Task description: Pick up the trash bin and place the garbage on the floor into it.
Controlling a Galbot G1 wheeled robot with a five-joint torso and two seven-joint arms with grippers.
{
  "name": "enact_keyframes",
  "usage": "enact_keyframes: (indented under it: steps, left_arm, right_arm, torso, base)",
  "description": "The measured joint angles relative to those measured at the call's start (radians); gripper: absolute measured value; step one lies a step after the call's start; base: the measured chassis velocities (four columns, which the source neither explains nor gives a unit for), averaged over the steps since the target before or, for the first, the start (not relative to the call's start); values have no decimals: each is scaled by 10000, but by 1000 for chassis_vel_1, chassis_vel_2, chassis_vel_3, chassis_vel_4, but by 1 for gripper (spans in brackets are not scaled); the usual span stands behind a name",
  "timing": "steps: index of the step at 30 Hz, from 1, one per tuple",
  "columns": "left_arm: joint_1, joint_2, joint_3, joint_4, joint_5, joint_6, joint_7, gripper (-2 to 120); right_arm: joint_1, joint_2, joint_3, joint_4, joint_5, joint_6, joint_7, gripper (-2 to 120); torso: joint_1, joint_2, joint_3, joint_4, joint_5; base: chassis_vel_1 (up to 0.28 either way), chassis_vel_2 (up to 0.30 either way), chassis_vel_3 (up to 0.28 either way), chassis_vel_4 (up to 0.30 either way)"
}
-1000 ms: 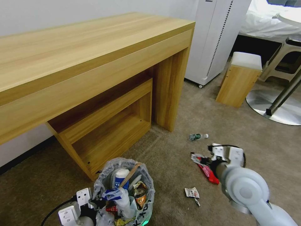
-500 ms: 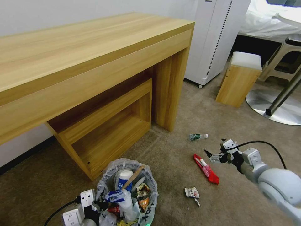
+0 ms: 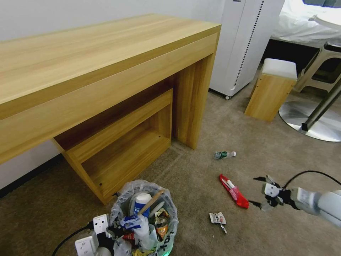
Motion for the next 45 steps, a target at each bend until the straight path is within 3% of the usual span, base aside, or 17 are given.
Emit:
enact_keyframes:
  steps: [10,20,28,35,45]
  left_arm:
    - [22,56,-39,109,-69,-20,-157,1]
    - [30,62,-30,160,-131,-48,-230,1]
    - [-77,105,-49,297,-265,-80,-337,1]
    - [-86,100,-100,321,-306,-116,-354,1]
    - [-92,-32,21,414,-186,-120,-356,1]
  right_arm:
    - [2852,1817,-1844,-1766,-2343,783,-1017,100]
    - [4026,2742,-3008,-2270,-1962,-27,-1796,100]
    - [5479,4114,-4491,-3822,-1966,126,-1913,100]
    - [5626,4353,-4942,-4276,-1776,-20,-1866,100]
    - [5340,4088,-4872,-4306,-1869,-105,-1689,100]
  torso:
    - [0,0,0,3,5]
    - [0,0,0,0,-1]
    - [0,-1,0,5,0]
    - [0,0,0,0,0]
    - [0,-1,0,-1,-1]
  base:
    - [0,0,0,0]
    - [0,0,0,0]
    - [0,0,0,0]
    - [0,0,0,0]
    - [0,0,0,0]
